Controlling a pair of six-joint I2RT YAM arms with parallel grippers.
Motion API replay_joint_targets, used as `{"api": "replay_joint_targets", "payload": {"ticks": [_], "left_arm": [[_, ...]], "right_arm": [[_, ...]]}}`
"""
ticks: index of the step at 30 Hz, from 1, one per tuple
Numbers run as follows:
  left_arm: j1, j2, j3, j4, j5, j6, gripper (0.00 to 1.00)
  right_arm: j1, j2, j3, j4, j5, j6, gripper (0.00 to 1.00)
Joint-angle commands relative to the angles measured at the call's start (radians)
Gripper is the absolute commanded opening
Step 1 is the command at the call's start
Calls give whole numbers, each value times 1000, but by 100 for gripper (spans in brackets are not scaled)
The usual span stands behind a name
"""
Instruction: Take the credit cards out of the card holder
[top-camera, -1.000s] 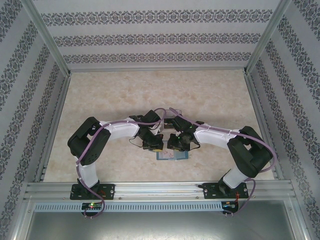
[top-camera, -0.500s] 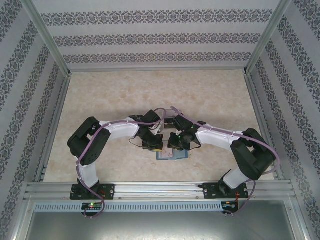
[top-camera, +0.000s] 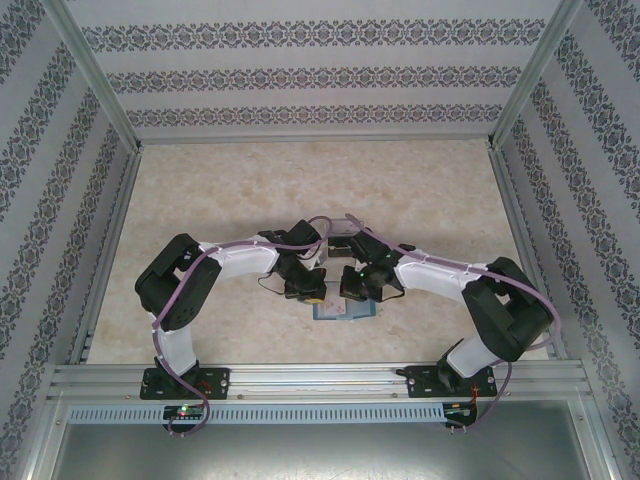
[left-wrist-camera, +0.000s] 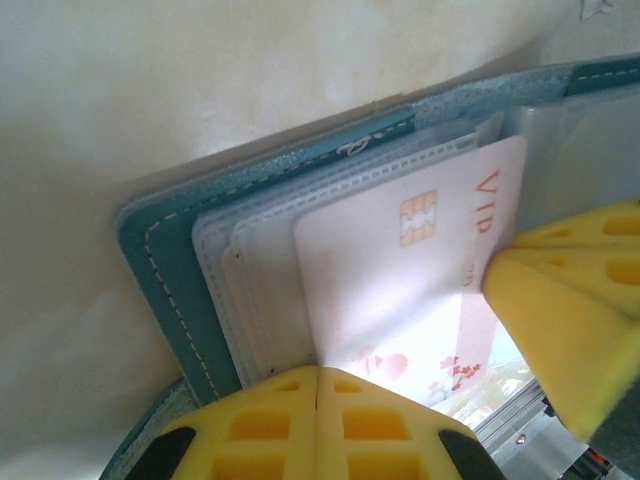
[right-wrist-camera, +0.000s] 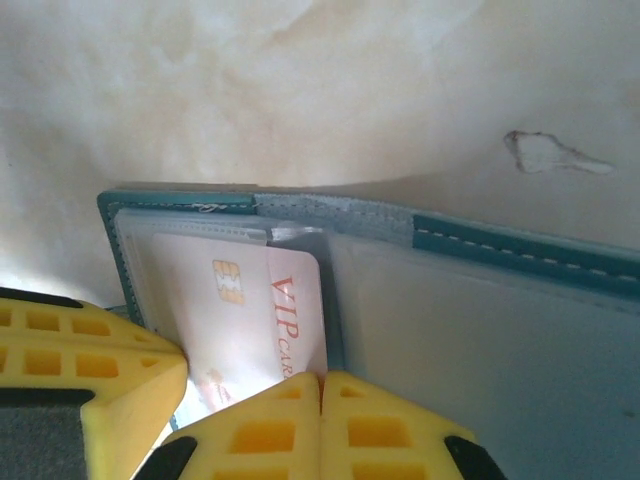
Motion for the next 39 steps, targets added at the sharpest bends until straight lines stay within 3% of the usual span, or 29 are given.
{"api": "replay_joint_targets", "payload": {"ticks": [1,13,32,39], "left_arm": [[-14,30,-1,-74,-59,12,0],[-15,31,3,-76,-56,14,0],[-15,29,8,-83,-53,21,0],[-15,28,9,-83,-53,22,0]], "right_arm": [[-24,-37,-21,-40,25,-33,0],[-46,-111,42,-264,165,-118,0],[31,-65,128,-270,169,-89,0],[56,-30,144,-238,136,-65,12]]}}
